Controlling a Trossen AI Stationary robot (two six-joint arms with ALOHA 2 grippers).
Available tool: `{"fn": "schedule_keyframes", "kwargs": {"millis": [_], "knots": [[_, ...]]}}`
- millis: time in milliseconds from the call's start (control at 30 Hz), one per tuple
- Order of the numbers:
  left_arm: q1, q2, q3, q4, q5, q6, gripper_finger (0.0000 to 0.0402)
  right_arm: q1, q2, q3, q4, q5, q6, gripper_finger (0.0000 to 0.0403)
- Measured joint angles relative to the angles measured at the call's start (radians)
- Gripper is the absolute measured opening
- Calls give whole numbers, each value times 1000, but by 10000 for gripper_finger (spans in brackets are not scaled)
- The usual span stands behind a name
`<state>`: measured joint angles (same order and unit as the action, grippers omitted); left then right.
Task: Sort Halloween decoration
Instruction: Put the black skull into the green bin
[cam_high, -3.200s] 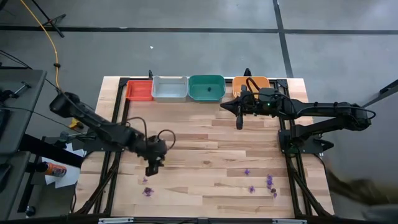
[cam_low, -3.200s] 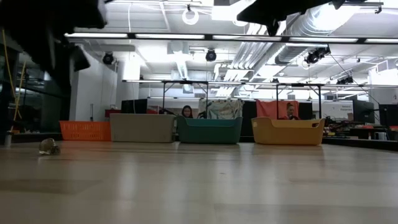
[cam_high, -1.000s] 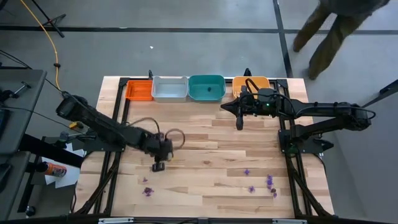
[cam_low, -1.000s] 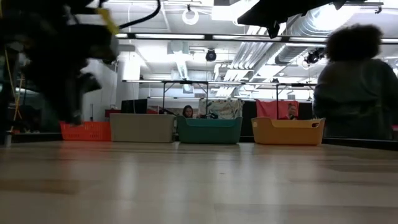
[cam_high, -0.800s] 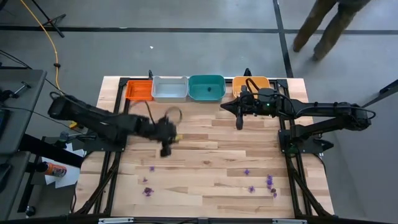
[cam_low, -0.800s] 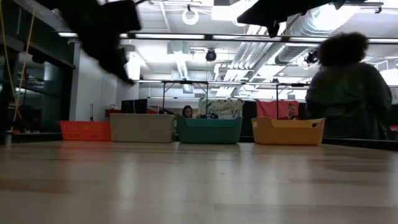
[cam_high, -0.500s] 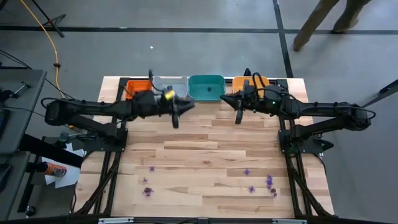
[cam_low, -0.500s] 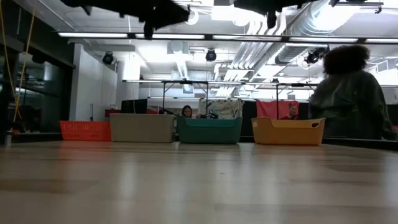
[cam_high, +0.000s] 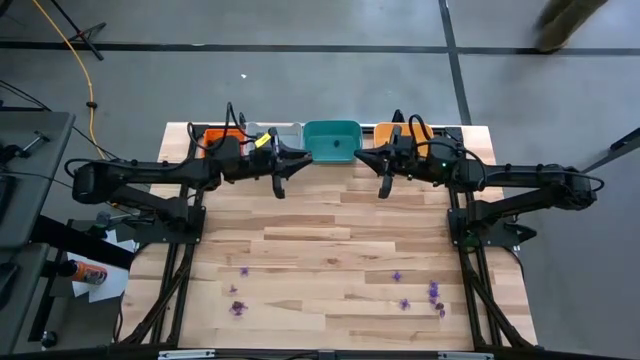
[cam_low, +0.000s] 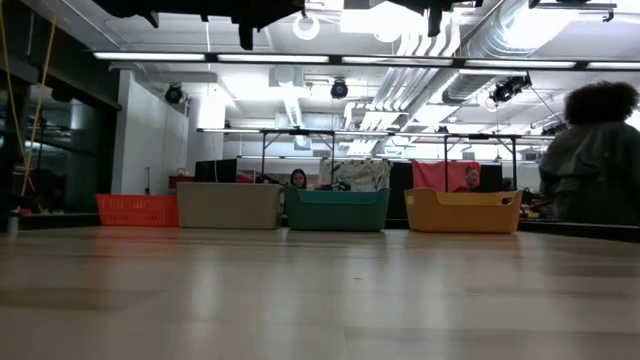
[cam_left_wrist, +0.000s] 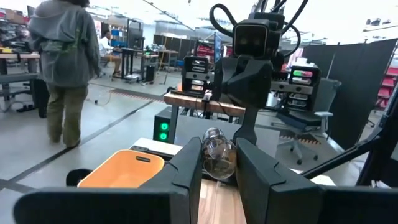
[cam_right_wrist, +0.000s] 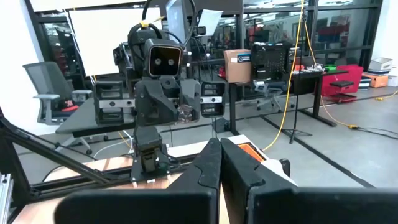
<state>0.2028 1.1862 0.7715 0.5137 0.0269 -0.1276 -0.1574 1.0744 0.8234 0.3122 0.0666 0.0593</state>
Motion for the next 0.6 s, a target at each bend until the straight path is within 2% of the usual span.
{"fn": "schedule_keyframes", "kwargs": {"millis": [267,433,600], "knots": [[0,0,0,-15,-4,24,65,0,0,0,-1,-1,0,0],[23,39,11,-43,-84,60,65,0,0,0,-1,-5,0,0],[135,182,169,-223,-50,54,65,0,0,0,-1,-4,0,0]]}}
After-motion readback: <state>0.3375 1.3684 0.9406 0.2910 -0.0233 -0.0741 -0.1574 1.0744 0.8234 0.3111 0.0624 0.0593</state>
